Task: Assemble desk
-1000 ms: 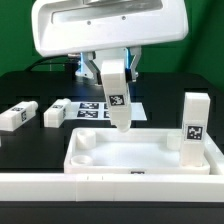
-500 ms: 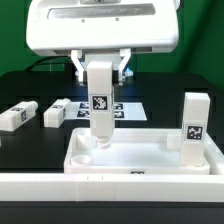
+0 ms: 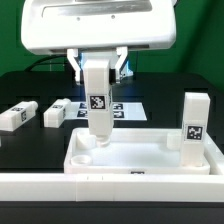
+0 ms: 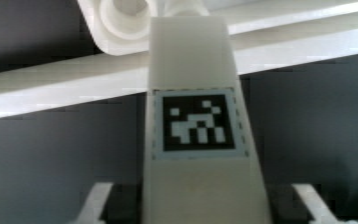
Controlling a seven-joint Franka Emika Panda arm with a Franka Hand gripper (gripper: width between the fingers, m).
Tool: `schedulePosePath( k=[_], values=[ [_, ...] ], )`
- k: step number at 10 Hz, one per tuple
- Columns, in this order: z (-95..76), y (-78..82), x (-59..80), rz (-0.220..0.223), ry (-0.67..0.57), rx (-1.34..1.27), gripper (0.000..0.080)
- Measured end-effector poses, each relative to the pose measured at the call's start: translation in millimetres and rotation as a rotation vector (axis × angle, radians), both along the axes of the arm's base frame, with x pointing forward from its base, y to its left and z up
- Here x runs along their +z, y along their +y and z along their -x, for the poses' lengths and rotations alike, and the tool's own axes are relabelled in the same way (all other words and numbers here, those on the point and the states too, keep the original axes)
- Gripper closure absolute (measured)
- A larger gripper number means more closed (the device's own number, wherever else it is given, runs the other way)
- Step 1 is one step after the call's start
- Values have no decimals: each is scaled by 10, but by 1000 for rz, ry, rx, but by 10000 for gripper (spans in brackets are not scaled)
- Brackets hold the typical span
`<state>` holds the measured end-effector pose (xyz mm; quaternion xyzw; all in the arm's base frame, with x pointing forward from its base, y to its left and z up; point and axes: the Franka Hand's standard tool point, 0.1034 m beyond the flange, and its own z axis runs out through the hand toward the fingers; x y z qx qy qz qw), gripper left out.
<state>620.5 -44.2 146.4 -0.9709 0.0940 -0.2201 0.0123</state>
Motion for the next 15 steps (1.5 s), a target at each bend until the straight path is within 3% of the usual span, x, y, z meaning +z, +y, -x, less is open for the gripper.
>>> schedulePosePath(
  k=[3, 5, 7, 15],
  values=[
    [-31, -219, -43, 69, -41, 37, 509],
    [-45, -228, -35, 82, -63, 39, 509],
    [-30, -306, -62, 142, -156, 24, 509],
    [14, -229, -134, 131, -136, 33, 509]
  ],
)
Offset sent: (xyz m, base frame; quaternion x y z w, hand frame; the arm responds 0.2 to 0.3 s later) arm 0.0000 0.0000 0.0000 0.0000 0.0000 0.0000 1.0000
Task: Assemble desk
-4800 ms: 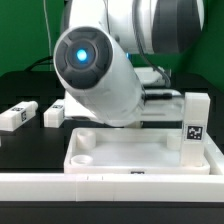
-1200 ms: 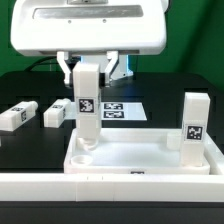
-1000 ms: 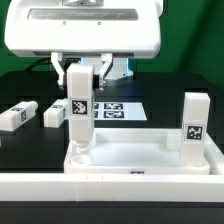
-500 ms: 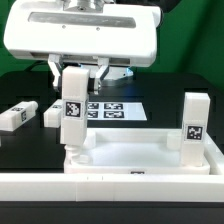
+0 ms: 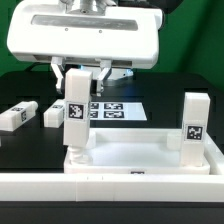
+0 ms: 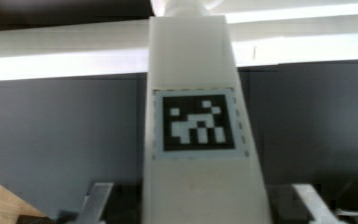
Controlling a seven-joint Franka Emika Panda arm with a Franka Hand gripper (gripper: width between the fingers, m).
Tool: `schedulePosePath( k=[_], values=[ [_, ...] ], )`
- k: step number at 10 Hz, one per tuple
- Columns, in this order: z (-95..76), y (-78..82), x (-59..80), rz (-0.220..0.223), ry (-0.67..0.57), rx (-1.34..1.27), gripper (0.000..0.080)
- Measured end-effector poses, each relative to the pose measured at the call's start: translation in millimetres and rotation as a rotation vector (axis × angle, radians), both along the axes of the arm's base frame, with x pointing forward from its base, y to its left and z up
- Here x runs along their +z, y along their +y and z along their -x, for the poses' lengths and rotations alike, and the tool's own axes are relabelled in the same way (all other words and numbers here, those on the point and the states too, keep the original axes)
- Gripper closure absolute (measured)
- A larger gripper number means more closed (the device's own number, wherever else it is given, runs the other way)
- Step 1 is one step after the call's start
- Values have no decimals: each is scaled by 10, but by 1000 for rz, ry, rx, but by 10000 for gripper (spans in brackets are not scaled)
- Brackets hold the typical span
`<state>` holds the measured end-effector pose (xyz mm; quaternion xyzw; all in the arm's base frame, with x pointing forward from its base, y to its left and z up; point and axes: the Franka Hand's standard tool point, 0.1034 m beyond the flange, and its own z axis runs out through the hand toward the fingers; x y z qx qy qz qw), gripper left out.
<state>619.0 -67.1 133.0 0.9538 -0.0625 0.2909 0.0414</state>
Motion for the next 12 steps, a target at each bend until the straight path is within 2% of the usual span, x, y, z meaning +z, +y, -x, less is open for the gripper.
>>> schedulePosePath(
  k=[2, 4, 12],
  values=[
    [10, -10, -10, -1, 2, -3, 509],
    [101, -84, -85, -6, 18, -21, 509],
    [91, 0, -87, 0, 8, -7, 509]
  ],
)
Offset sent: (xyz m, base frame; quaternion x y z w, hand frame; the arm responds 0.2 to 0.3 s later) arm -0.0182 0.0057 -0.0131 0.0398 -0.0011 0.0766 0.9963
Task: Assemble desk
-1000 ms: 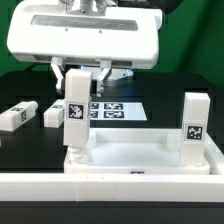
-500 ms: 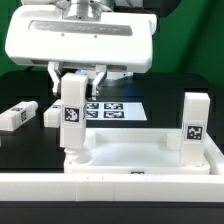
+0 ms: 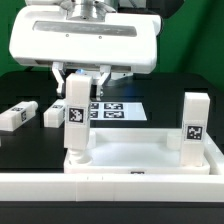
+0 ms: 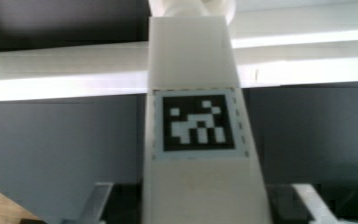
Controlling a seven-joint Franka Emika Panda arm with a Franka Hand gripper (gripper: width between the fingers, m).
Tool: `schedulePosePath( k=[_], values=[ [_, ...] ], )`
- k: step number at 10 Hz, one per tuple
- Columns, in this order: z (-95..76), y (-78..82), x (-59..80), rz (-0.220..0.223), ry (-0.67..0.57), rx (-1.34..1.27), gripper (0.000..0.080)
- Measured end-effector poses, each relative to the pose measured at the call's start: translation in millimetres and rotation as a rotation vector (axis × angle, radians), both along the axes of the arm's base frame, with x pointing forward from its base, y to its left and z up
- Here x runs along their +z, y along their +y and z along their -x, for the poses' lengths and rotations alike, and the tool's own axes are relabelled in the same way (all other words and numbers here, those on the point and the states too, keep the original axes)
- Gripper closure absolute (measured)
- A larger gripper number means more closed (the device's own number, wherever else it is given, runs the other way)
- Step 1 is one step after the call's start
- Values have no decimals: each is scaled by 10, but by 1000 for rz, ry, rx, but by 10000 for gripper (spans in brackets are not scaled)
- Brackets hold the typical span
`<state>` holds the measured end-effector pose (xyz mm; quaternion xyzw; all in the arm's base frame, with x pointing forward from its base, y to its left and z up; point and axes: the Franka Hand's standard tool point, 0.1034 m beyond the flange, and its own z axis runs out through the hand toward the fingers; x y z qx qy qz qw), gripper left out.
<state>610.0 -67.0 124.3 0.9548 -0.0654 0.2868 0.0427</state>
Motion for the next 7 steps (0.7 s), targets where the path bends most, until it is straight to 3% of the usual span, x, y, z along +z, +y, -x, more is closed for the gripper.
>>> schedulePosePath(
  k=[5, 7],
  values=[
    [-3, 22, -2, 1, -1, 5, 509],
    [-3, 114, -22, 0, 2, 18, 509]
  ],
)
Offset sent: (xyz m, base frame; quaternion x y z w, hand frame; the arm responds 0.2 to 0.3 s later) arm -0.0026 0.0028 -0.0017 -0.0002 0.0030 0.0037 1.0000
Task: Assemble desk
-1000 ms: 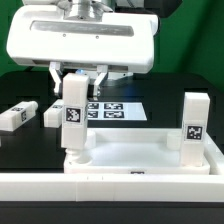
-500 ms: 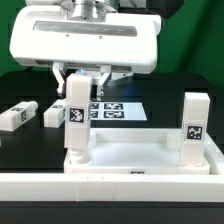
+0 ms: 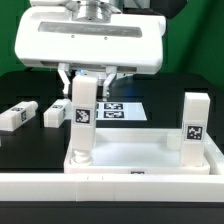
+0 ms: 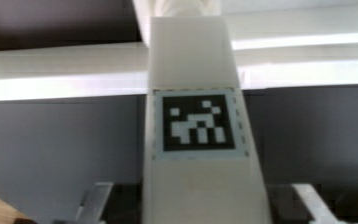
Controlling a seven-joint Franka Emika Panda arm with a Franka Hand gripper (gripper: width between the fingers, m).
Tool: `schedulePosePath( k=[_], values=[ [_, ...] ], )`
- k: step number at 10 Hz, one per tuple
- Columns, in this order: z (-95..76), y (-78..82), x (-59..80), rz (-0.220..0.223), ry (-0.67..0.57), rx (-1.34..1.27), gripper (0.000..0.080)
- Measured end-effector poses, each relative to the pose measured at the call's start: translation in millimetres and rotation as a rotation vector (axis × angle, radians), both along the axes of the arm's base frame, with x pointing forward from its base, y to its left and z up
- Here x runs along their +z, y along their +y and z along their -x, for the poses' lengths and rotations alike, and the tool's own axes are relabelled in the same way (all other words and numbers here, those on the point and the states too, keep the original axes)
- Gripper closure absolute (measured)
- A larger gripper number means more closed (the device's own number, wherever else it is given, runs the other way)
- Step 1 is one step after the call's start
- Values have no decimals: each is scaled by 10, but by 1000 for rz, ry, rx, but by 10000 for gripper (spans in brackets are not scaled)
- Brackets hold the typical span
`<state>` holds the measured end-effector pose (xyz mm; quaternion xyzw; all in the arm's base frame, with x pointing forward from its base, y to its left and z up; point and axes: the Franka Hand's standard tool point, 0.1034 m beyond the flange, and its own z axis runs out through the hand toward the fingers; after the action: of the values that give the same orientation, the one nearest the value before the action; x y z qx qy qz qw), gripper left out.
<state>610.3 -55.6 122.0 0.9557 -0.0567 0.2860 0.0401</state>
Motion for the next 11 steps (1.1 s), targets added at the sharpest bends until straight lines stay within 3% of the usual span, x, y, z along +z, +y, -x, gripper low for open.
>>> schedulePosePath(
  k=[11],
  values=[
    [26, 21, -77, 4, 13, 7, 509]
  ],
)
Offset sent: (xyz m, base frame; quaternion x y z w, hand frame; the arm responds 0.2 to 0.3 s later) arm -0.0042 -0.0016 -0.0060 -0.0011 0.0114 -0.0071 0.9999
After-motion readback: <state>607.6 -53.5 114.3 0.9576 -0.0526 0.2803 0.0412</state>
